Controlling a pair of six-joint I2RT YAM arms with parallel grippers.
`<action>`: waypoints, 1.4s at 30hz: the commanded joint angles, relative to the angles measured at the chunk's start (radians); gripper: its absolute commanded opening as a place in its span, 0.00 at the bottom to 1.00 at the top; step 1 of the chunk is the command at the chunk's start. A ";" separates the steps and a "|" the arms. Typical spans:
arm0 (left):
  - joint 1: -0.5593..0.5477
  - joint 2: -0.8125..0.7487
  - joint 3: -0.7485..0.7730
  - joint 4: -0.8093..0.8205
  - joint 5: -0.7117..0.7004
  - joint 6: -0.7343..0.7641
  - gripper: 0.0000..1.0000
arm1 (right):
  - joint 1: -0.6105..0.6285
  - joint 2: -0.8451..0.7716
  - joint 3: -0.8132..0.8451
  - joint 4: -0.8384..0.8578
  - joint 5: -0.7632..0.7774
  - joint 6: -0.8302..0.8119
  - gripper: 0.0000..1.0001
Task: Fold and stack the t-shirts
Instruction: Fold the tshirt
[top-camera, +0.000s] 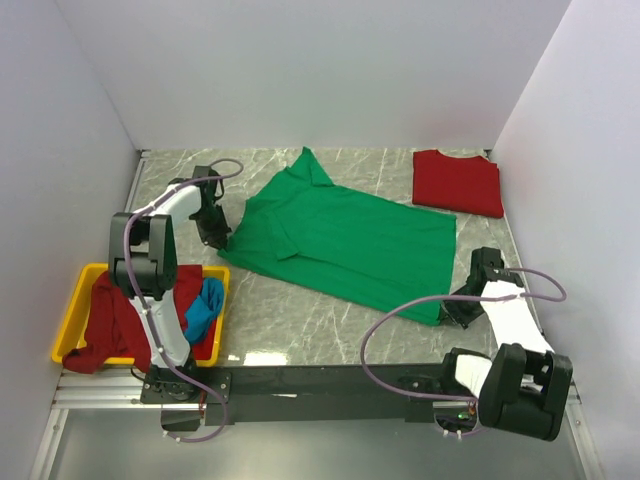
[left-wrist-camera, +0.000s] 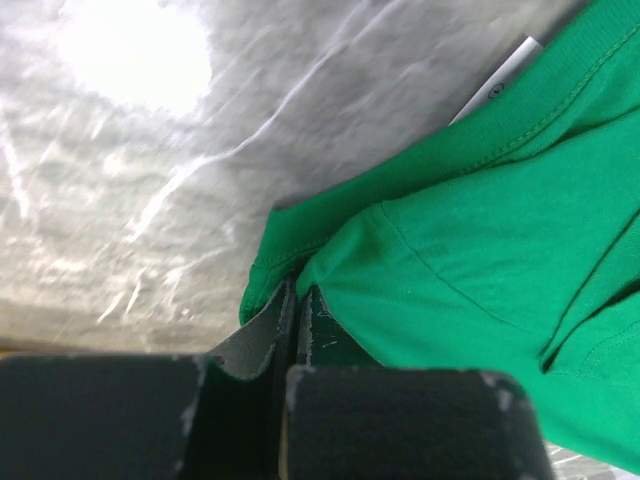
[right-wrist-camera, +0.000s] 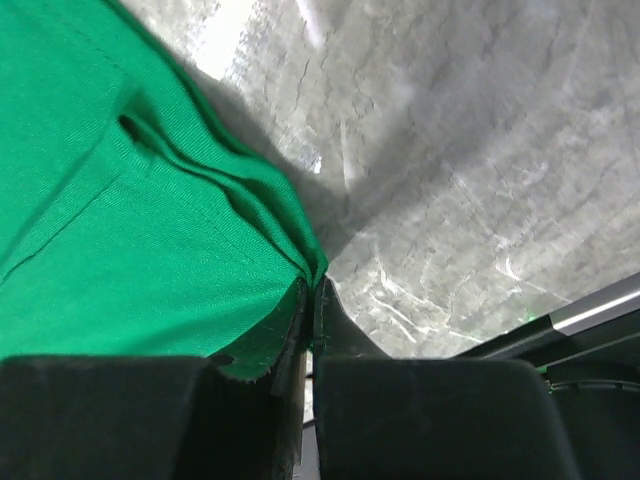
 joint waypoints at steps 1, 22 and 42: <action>0.013 -0.075 -0.013 -0.025 -0.114 0.024 0.01 | 0.005 -0.041 -0.008 -0.058 0.041 0.009 0.00; -0.164 -0.127 0.133 0.016 0.002 0.076 0.58 | 0.020 -0.104 0.124 0.002 -0.010 -0.008 0.78; -0.253 -0.020 -0.027 0.107 0.254 0.060 0.49 | 0.062 -0.087 0.063 0.068 -0.040 -0.012 0.77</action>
